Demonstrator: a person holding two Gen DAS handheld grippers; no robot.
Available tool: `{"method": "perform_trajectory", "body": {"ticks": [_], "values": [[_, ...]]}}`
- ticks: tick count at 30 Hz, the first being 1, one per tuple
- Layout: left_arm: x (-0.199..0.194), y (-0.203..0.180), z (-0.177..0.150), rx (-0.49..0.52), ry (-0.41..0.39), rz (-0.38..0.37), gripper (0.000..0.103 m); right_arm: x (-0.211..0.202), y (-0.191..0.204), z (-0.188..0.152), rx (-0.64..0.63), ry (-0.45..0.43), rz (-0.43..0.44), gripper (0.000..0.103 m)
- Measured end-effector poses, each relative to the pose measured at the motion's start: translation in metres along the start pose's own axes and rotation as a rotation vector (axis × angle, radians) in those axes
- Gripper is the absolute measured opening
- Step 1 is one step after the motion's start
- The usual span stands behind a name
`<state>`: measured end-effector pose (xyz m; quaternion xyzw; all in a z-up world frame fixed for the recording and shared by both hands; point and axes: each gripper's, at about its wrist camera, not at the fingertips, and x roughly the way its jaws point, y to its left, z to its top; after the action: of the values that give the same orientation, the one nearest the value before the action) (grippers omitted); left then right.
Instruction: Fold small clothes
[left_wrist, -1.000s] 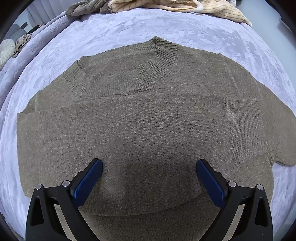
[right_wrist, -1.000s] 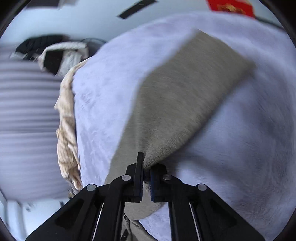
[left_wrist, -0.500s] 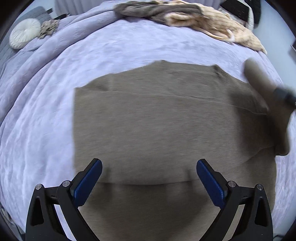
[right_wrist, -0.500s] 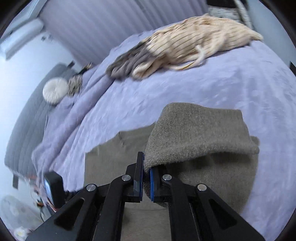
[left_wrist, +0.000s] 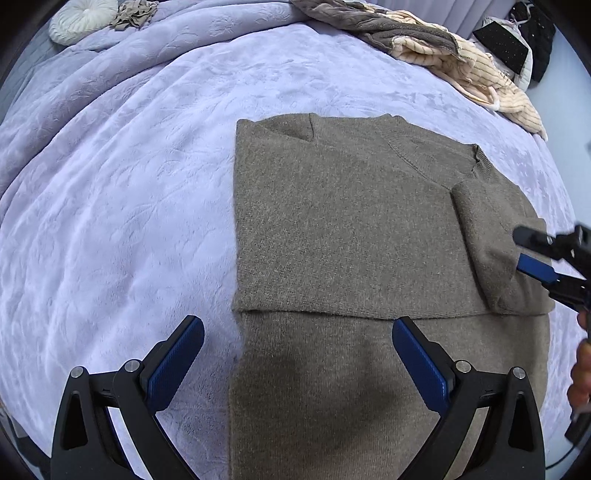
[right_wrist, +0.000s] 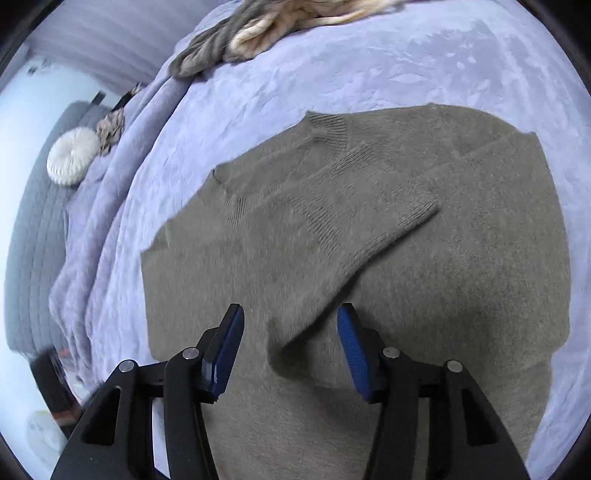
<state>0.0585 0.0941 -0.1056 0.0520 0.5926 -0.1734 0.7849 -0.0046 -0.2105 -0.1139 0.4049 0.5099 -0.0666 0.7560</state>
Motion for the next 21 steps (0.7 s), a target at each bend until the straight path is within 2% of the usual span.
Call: {"method": "perform_trajectory", "body": {"ticks": [1, 2, 3, 5, 8, 10, 11, 12, 15, 18, 21], "values": [[-0.001, -0.001, 0.0, -0.001, -0.002, -0.005, 0.102, 0.004, -0.003, 0.007, 0.042, -0.002, 0.027, 0.054], [-0.005, 0.001, 0.001, -0.003, -0.007, -0.008, 0.102, 0.006, -0.003, 0.009, 0.07, -0.014, 0.061, 0.02], [-0.007, 0.004, 0.001, -0.005, -0.012, -0.013, 0.102, 0.007, 0.006, 0.01, 0.04, -0.026, 0.068, 0.006], [-0.012, 0.011, 0.003, -0.018, -0.021, -0.033, 0.102, 0.011, 0.041, 0.008, -0.115, -0.03, 0.056, 0.006], [-0.014, 0.021, 0.006, -0.052, -0.017, -0.088, 0.102, 0.034, 0.101, -0.016, -0.412, 0.019, -0.012, 0.008], [-0.013, 0.021, 0.01, -0.067, -0.013, -0.136, 0.102, 0.054, 0.119, -0.038, -0.533, 0.093, -0.058, 0.011], [-0.013, 0.018, 0.012, -0.069, -0.012, -0.169, 0.102, 0.061, 0.12, -0.045, -0.551, 0.124, -0.088, 0.017], [-0.012, 0.015, 0.014, -0.068, -0.008, -0.2, 0.102, 0.067, 0.119, -0.051, -0.557, 0.148, -0.109, 0.028], [-0.003, -0.001, 0.022, -0.059, 0.022, -0.286, 0.102, 0.055, 0.097, -0.06, -0.491, 0.15, -0.094, 0.046], [0.017, -0.018, 0.028, -0.059, 0.071, -0.327, 0.102, 0.032, 0.06, -0.06, -0.359, 0.15, -0.065, 0.048], [0.032, -0.024, 0.032, -0.109, 0.106, -0.352, 0.102, 0.003, 0.014, -0.054, -0.209, 0.132, -0.043, 0.048]]}}
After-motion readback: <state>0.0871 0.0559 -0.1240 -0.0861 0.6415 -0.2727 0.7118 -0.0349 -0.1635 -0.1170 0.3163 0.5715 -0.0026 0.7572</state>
